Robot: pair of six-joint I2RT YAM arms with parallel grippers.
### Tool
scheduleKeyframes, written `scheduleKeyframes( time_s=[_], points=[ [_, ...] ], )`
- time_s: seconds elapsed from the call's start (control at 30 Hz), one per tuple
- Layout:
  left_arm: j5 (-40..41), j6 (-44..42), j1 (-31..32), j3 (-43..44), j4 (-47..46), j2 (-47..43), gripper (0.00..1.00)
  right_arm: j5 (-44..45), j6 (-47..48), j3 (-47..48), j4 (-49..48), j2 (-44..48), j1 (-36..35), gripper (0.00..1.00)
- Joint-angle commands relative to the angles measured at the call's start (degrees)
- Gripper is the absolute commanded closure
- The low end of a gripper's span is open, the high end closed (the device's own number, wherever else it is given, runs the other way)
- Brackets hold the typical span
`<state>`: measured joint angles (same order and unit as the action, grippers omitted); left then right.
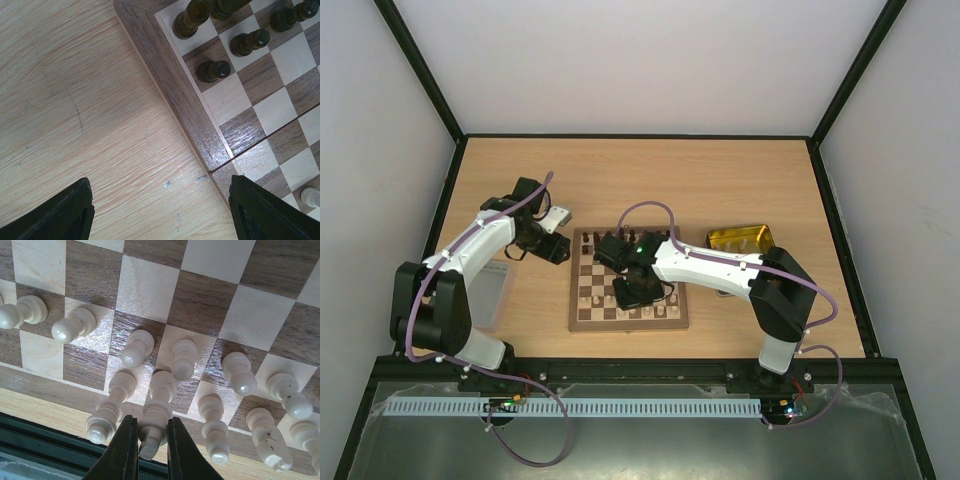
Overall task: Set up the chess pieces on the board
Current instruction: Place the chess piece on the chessboard.
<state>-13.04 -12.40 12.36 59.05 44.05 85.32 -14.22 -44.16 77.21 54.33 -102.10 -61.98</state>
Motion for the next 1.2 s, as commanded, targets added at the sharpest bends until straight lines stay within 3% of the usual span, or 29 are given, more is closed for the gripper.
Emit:
scheduleKeyframes(
  time_s=[0.0, 1.17],
  points=[
    [-0.5, 0.27, 0.21, -0.61, 0.5, 0.11, 0.25, 0.95, -0.46, -0.22, 1.83, 1.69, -0.59, 0.98],
    [-0.59, 0.34, 0.38, -0.6, 0.42, 0.46, 0.25, 1.16, -0.93, -0.27, 2.33, 2.13, -1.33, 0.98]
  ],
)
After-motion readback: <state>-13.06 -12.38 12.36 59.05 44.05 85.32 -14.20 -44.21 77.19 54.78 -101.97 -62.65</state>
